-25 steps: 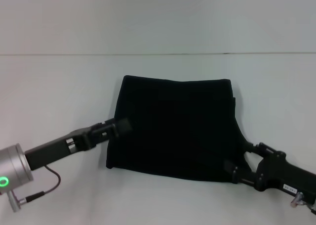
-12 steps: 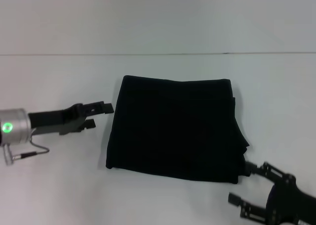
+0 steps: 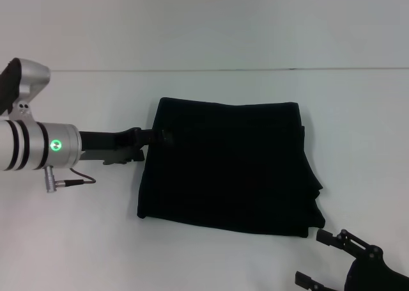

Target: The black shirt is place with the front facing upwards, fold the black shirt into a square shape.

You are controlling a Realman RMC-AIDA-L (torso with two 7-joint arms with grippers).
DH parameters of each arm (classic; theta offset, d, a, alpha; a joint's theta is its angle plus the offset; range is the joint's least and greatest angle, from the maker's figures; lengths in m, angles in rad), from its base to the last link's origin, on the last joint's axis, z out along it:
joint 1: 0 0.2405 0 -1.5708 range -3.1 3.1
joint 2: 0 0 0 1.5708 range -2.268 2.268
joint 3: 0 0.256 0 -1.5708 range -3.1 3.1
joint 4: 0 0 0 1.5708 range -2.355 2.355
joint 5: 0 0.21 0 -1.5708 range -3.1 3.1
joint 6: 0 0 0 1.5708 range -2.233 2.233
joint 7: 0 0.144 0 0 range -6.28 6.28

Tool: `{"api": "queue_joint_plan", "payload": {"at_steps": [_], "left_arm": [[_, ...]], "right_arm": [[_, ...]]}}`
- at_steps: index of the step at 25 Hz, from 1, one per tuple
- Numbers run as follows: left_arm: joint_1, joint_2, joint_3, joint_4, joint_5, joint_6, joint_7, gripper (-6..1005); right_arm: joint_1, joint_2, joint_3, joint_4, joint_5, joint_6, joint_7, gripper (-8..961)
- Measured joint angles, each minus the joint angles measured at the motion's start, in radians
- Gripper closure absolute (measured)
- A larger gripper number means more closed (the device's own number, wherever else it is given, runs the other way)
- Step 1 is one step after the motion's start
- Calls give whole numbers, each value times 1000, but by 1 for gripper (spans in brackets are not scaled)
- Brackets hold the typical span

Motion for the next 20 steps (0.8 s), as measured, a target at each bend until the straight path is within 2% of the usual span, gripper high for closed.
{"api": "queue_joint_plan", "payload": {"at_steps": [6,11,15,20], "left_arm": [[-9,-15,7,0,1,-16,0,54],[-21,-36,41,14,2,-38,10,77],[-19,-42,56,27,2,-42,35,96],[-1,-64,57,65,-2,-49,86,120]], "right_arm": [[-1,0,0,0,-1,-1,4,57],[2,0,0,0,-1,-3,6,56],[2,0,2,1,-1,-11,7,56],[2,0,7,1,-1,-14,7,56]]}}
